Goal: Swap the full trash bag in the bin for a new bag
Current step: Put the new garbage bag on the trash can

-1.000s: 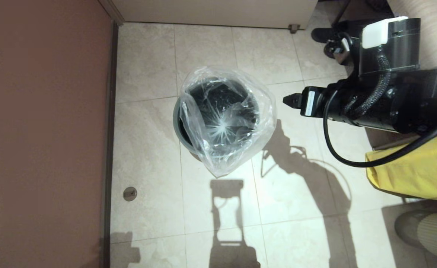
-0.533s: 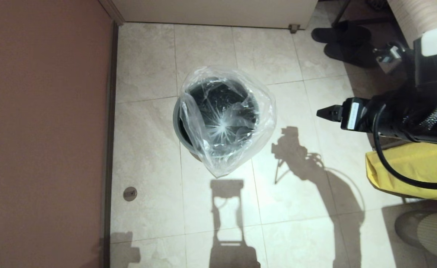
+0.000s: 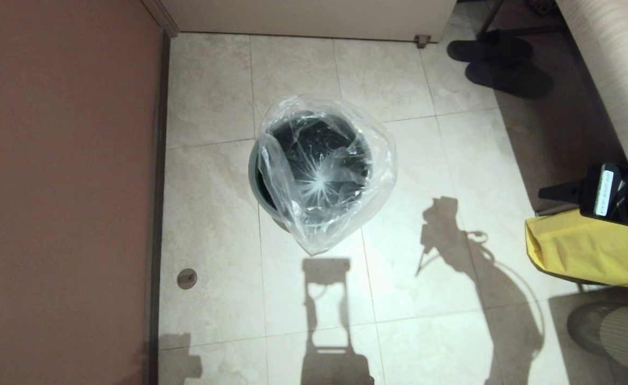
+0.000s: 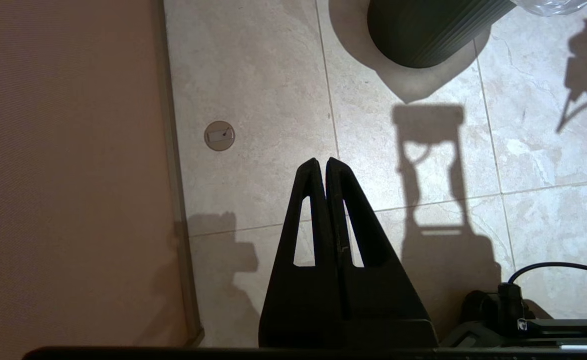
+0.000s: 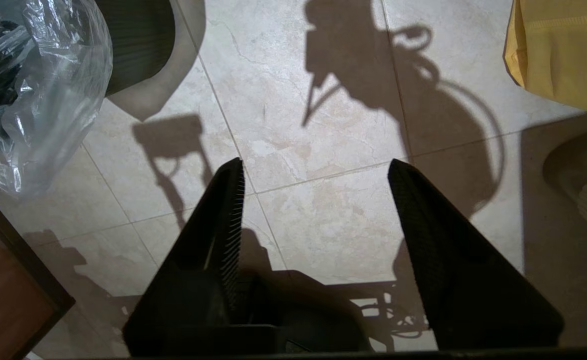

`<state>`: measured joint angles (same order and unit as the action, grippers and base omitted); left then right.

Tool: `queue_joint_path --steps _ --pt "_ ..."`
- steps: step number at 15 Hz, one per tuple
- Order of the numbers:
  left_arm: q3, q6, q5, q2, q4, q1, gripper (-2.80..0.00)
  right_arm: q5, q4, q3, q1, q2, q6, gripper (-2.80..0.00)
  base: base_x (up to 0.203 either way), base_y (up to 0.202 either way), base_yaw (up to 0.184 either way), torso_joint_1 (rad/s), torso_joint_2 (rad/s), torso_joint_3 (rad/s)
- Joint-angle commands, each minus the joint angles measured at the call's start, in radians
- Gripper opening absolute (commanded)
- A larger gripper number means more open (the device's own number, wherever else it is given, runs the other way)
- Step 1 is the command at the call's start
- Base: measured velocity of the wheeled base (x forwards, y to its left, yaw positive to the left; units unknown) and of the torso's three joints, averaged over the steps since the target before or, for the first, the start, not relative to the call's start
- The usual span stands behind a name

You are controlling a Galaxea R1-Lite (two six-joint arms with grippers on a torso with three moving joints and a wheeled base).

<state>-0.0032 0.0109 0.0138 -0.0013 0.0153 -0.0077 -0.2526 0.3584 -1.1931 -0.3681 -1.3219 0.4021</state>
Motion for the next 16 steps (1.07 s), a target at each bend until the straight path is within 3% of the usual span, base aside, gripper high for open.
queue_joint_path --steps 1,5,9,12,16 --pt "0.0 0.0 0.0 0.001 0.0 0.0 -2.8 0.0 0.003 0.019 0.012 0.046 0.001 -2.8 0.0 0.0 0.0 0.0 0.0 0.0" --pt "-0.001 -0.014 -0.012 0.001 0.0 0.0 -2.8 0.002 0.015 0.14 0.014 0.156 0.002 -2.8 0.0 0.0 0.0 0.0 0.0 0.0" --pt "-0.003 -0.008 -0.014 0.001 0.006 0.0 -2.8 0.023 0.123 0.243 0.019 0.289 0.01 -2.8 0.0 0.0 0.0 0.0 0.0 0.0" --pt "-0.01 0.001 -0.011 0.001 0.002 0.0 -2.8 0.029 0.13 0.29 0.033 0.344 0.05 -2.8 0.0 0.0 0.0 0.0 0.0 0.0" --pt "-0.169 0.003 0.049 0.146 0.006 0.0 -2.8 0.034 0.134 0.337 0.044 0.394 0.052 -2.8 0.0 0.0 0.0 0.0 0.0 0.0"
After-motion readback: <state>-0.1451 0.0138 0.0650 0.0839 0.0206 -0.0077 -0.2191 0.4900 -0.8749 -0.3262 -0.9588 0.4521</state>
